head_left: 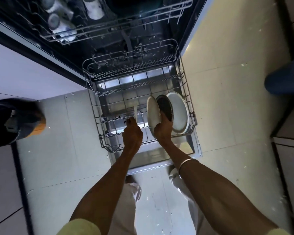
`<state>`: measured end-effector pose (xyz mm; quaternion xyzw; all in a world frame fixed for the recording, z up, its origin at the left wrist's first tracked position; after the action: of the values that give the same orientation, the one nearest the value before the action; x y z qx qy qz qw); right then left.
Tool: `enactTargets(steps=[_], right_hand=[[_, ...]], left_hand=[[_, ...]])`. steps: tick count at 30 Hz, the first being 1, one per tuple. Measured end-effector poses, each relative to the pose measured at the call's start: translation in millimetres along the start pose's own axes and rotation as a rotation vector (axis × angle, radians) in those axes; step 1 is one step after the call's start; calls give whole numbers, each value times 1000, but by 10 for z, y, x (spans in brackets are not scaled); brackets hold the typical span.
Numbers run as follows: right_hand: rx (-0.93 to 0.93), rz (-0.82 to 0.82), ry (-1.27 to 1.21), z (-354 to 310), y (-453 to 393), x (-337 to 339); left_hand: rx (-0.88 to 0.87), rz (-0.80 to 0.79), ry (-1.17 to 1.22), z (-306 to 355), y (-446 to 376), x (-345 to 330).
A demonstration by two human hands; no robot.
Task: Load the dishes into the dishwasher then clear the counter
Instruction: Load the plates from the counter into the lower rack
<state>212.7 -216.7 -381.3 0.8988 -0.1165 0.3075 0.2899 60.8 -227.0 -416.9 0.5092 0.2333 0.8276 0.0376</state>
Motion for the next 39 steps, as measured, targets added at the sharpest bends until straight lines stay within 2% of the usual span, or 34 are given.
enactTargets(steps=[4,7,10,13,19,22,24,26,28,31,33,36,39], right_hand=[[93,-97,-25,159,-23,-245],[36,-94,6,304,-67,-248],[-32,-233,70,392,-85,-276],[-44,-193,128,515,-99,-312],[-120,-116,285,648,141,-218],[-85,-95,366,686,300,-146],[-67,-99,393,790,391,-88],[-6,-78,418,888,530,-32],[154,-43,369,892,586,-4],[376,-125,371,936,688,-111],[478,-152,415,1029,704,-214],[600,-157,447,1096,705,-371],[678,-94,466,1182,573,-472]], left_hand=[[53,-12,-34,4,-165,-144],[102,-43,-46,26,-176,-215],[111,-43,-18,25,-90,-203],[84,-6,48,2,79,-182],[-78,190,145,-129,583,-98],[-258,308,152,-186,824,-91],[-412,292,180,-253,984,-189],[-519,196,204,-313,1152,-382],[-546,123,201,-322,1166,-514],[-560,101,77,-265,1181,-666],[-534,45,100,-259,1114,-761],[-604,82,23,-217,1013,-822],[-587,140,-21,-275,872,-962]])
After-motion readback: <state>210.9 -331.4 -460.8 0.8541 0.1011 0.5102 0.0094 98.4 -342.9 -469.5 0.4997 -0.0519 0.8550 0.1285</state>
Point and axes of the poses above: each hand's wrist, its own y-axis away from the middle knuckle, its own x-axis out of the back of the hand, z = x × y, the point moved 5 cm from there along -y, towards the middle knuckle, and after that the axes turned 3 degrees about y, right-handed, at the moved point
